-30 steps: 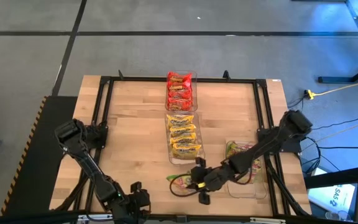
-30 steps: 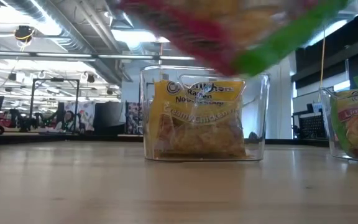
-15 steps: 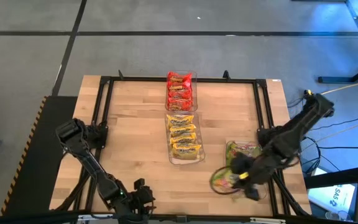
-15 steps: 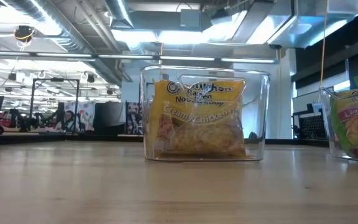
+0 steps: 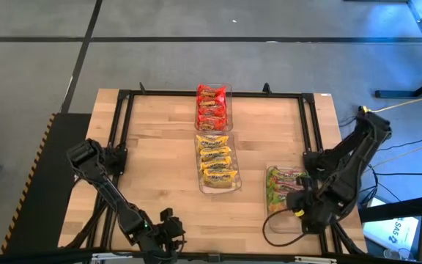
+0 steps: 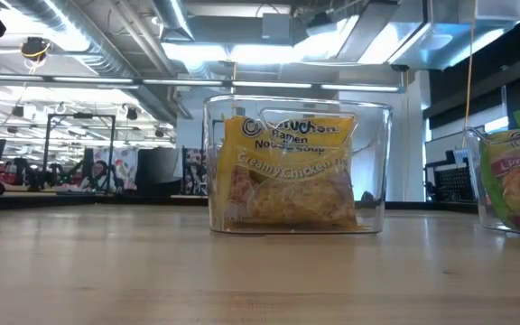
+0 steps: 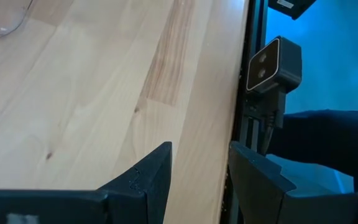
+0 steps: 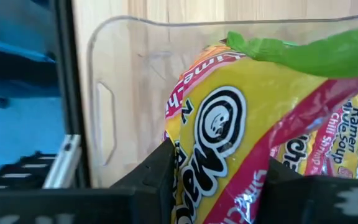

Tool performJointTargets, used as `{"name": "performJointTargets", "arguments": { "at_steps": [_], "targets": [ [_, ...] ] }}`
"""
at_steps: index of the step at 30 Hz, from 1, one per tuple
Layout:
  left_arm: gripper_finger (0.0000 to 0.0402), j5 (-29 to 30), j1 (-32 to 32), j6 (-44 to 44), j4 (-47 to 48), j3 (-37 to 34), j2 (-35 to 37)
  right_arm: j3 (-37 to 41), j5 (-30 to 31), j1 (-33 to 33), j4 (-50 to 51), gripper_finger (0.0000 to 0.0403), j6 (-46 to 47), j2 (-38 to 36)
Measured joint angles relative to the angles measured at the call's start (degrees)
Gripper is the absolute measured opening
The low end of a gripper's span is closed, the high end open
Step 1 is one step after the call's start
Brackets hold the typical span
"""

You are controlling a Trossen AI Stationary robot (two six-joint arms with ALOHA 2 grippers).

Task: Sort Maruchan noodles
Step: Put the green noodle pack into the bottom transparent bin

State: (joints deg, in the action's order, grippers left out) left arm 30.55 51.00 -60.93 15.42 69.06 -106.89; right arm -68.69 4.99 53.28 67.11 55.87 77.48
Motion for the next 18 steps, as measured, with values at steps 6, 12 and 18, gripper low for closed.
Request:
{"name": "performJointTargets", "arguments": {
  "at_steps": [6, 12, 18],
  "targets": [
    [0.0153, 0.04, 0.00, -0.02, -0.02, 0.01, -0.02, 0.53, 0.23, 0.00, -0.42, 0.0098, -4.39, 5.86],
    [0.0153, 0.31, 0.00, -0.02, -0.04, 0.00, -0.02, 4.65, -0.84, -0.01, -6.10, 0.0102, -5.61, 10.16],
    [0.0153, 0.31, 0.00, -0.04, -0.05, 0.02, -0.02, 5.57, -1.62, -0.02, -8.57, 0.0139, -6.24, 12.91]
  ]
}}
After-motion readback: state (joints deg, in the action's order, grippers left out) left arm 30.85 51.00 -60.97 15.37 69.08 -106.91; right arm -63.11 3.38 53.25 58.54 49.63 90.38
